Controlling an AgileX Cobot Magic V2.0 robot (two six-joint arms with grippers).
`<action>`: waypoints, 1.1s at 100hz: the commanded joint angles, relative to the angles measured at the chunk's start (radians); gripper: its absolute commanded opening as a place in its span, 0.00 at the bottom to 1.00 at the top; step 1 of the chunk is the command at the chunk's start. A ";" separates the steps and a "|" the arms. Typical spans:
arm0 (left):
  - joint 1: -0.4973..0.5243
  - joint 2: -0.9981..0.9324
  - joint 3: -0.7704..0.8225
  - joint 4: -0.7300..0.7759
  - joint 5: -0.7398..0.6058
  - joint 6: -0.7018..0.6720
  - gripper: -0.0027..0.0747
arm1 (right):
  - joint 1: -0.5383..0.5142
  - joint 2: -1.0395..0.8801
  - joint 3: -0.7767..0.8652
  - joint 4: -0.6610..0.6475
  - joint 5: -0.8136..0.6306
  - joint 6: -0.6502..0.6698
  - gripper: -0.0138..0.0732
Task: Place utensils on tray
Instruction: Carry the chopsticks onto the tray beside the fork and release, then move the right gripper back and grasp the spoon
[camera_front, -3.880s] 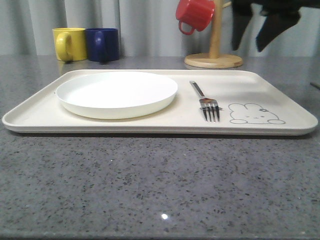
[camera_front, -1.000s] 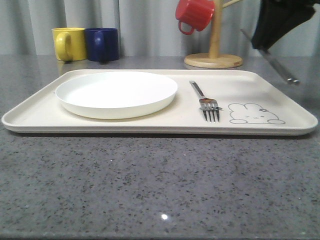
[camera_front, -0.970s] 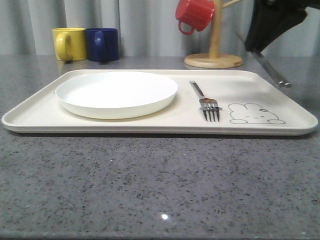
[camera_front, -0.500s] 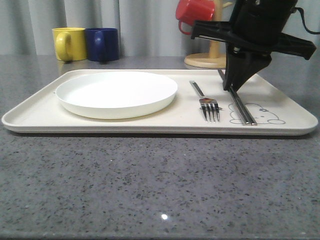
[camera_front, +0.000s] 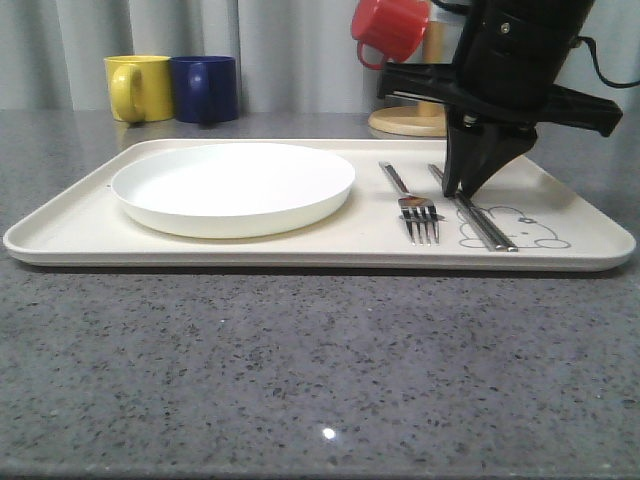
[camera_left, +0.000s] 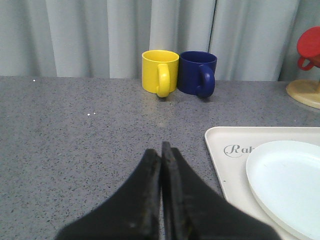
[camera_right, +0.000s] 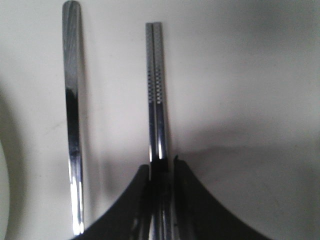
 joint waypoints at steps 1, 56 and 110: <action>0.002 0.001 -0.029 -0.011 -0.081 -0.010 0.01 | -0.001 -0.042 -0.026 -0.003 -0.031 0.001 0.42; 0.002 0.001 -0.029 -0.011 -0.081 -0.010 0.01 | -0.053 -0.156 -0.027 -0.071 0.070 -0.059 0.52; 0.002 0.001 -0.029 -0.011 -0.081 -0.010 0.01 | -0.510 -0.197 -0.027 0.002 0.191 -0.453 0.52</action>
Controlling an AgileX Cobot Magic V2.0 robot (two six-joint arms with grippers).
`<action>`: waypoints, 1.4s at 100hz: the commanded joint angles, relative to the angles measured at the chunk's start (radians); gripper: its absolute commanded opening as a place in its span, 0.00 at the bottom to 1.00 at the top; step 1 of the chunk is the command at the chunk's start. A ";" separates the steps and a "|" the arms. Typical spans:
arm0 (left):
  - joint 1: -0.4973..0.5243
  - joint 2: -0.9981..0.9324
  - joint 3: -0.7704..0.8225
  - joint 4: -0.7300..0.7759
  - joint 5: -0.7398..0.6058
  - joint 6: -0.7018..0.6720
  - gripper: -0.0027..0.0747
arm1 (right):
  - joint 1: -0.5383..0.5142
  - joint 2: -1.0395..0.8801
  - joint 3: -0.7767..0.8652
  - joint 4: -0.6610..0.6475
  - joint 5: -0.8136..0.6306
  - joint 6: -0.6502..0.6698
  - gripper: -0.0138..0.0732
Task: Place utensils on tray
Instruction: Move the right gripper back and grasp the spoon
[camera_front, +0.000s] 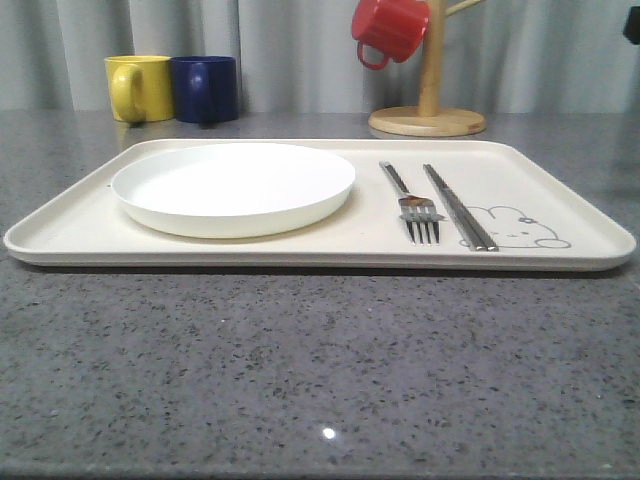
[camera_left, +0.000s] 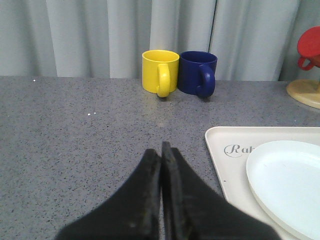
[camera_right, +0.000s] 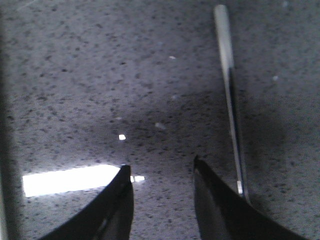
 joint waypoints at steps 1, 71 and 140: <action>0.002 0.001 -0.029 -0.011 -0.081 -0.010 0.01 | -0.064 -0.046 -0.027 0.033 -0.025 -0.083 0.52; 0.002 0.001 -0.029 -0.011 -0.081 -0.010 0.01 | -0.158 0.089 -0.027 0.055 -0.072 -0.187 0.52; 0.002 0.001 -0.029 -0.011 -0.081 -0.010 0.01 | -0.158 0.079 -0.027 0.077 -0.054 -0.186 0.10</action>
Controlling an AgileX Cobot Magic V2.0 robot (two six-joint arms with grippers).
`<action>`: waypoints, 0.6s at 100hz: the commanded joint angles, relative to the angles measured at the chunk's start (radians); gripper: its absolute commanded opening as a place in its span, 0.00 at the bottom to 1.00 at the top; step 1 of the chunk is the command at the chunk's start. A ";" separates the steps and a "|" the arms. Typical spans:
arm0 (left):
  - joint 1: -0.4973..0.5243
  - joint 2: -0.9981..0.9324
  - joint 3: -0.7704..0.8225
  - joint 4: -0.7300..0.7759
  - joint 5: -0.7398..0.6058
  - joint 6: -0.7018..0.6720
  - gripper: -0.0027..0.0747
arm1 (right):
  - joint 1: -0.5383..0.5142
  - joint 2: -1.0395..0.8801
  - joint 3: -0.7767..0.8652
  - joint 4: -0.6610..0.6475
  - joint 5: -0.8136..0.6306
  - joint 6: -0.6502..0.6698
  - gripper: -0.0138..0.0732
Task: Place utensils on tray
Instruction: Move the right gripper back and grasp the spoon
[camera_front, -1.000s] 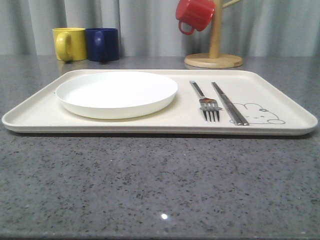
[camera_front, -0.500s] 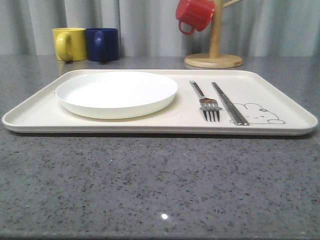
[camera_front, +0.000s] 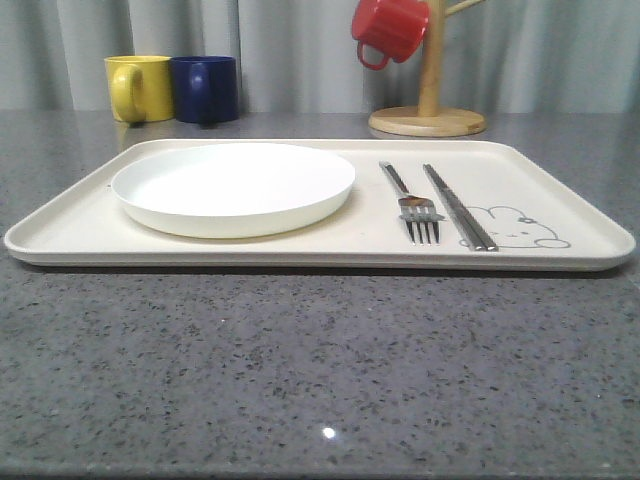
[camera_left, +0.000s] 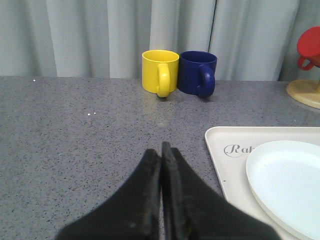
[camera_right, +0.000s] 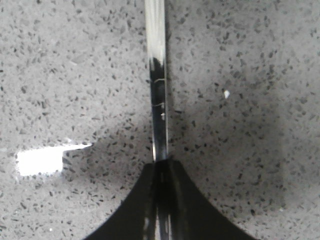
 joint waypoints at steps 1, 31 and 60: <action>0.002 0.001 -0.029 -0.011 -0.081 -0.010 0.01 | -0.008 -0.071 -0.027 0.019 -0.010 -0.006 0.10; 0.002 0.001 -0.029 -0.011 -0.081 -0.010 0.01 | 0.045 -0.234 -0.027 0.131 0.034 0.027 0.10; 0.002 0.001 -0.029 -0.011 -0.081 -0.010 0.01 | 0.278 -0.294 -0.027 0.116 0.034 0.160 0.10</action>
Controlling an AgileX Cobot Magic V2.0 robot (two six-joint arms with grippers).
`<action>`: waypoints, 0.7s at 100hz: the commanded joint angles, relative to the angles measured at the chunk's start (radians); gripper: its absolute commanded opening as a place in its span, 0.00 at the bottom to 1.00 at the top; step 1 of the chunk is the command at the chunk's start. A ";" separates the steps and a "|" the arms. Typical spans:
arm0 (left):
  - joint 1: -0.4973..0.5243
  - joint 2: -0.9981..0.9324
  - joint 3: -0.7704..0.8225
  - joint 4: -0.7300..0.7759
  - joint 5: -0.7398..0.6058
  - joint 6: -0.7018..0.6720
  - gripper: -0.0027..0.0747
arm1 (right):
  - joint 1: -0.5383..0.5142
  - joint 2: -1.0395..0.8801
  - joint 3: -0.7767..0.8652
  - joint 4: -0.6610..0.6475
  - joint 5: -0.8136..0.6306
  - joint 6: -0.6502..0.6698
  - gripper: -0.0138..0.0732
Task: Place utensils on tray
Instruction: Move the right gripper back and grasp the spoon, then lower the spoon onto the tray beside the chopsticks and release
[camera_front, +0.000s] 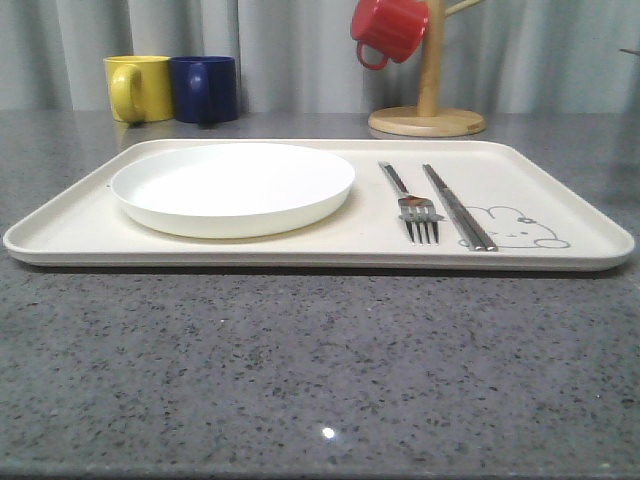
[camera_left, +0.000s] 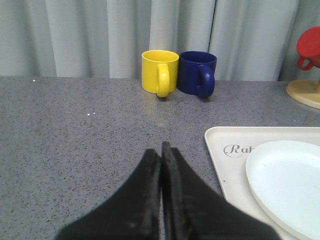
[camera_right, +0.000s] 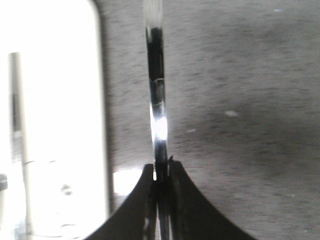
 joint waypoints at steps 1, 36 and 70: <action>0.002 0.001 -0.029 -0.011 -0.081 -0.010 0.01 | 0.083 -0.038 -0.027 0.001 -0.044 0.058 0.10; 0.002 0.001 -0.029 -0.011 -0.081 -0.010 0.01 | 0.317 0.075 -0.027 -0.136 -0.149 0.294 0.10; 0.002 0.001 -0.029 -0.011 -0.081 -0.010 0.01 | 0.323 0.170 -0.027 -0.136 -0.174 0.309 0.11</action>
